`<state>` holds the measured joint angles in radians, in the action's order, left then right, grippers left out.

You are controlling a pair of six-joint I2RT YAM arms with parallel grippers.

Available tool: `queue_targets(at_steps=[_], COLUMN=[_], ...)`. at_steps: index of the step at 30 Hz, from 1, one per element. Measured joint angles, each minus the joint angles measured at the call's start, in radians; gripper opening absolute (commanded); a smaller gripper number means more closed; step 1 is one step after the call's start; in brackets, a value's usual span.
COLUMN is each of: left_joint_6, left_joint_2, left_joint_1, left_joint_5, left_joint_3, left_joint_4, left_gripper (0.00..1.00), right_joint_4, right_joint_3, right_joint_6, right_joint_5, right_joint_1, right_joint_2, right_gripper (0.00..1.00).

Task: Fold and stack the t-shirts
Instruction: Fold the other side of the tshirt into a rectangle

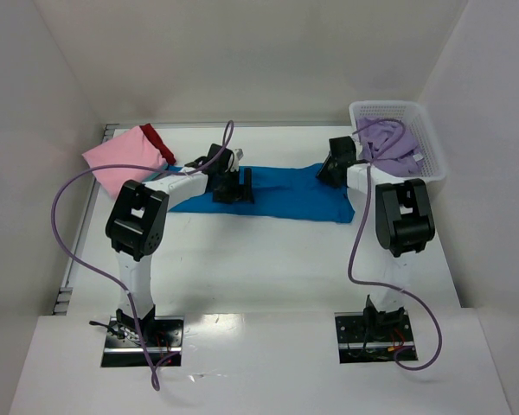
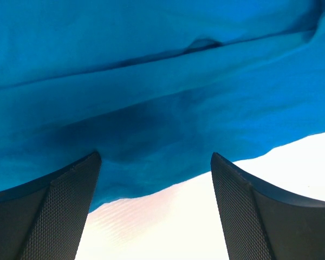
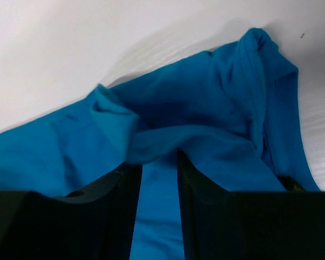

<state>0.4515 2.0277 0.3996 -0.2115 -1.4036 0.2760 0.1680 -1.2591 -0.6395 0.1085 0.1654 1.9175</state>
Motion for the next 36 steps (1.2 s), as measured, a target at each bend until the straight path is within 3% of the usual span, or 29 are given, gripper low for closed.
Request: queue_targets(at_steps=[6, 19, 31, 36], left_joint_6=[0.0, 0.0, -0.002, -0.004], left_joint_2=[0.005, 0.014, 0.013, -0.009], left_joint_1=[0.0, 0.0, -0.092, -0.135], left_joint_5=[0.001, 0.0, 0.002, 0.024], left_joint_3=[-0.009, -0.026, -0.045, -0.04], left_joint_4=[0.01, 0.022, 0.072, 0.092], left_gripper=[0.9, 0.9, 0.93, 0.94], right_joint_4=[0.022, 0.087, -0.011, -0.057], right_joint_3=[-0.073, -0.165, -0.077, -0.077], right_joint_6=[0.019, -0.027, -0.047, -0.047], right_joint_5=[0.036, 0.142, -0.05, -0.109], right_joint_1=[-0.002, -0.035, -0.03, 0.027], right_joint_2=[0.101, 0.109, -0.049, -0.098], right_gripper=[0.37, 0.41, 0.49, 0.5])
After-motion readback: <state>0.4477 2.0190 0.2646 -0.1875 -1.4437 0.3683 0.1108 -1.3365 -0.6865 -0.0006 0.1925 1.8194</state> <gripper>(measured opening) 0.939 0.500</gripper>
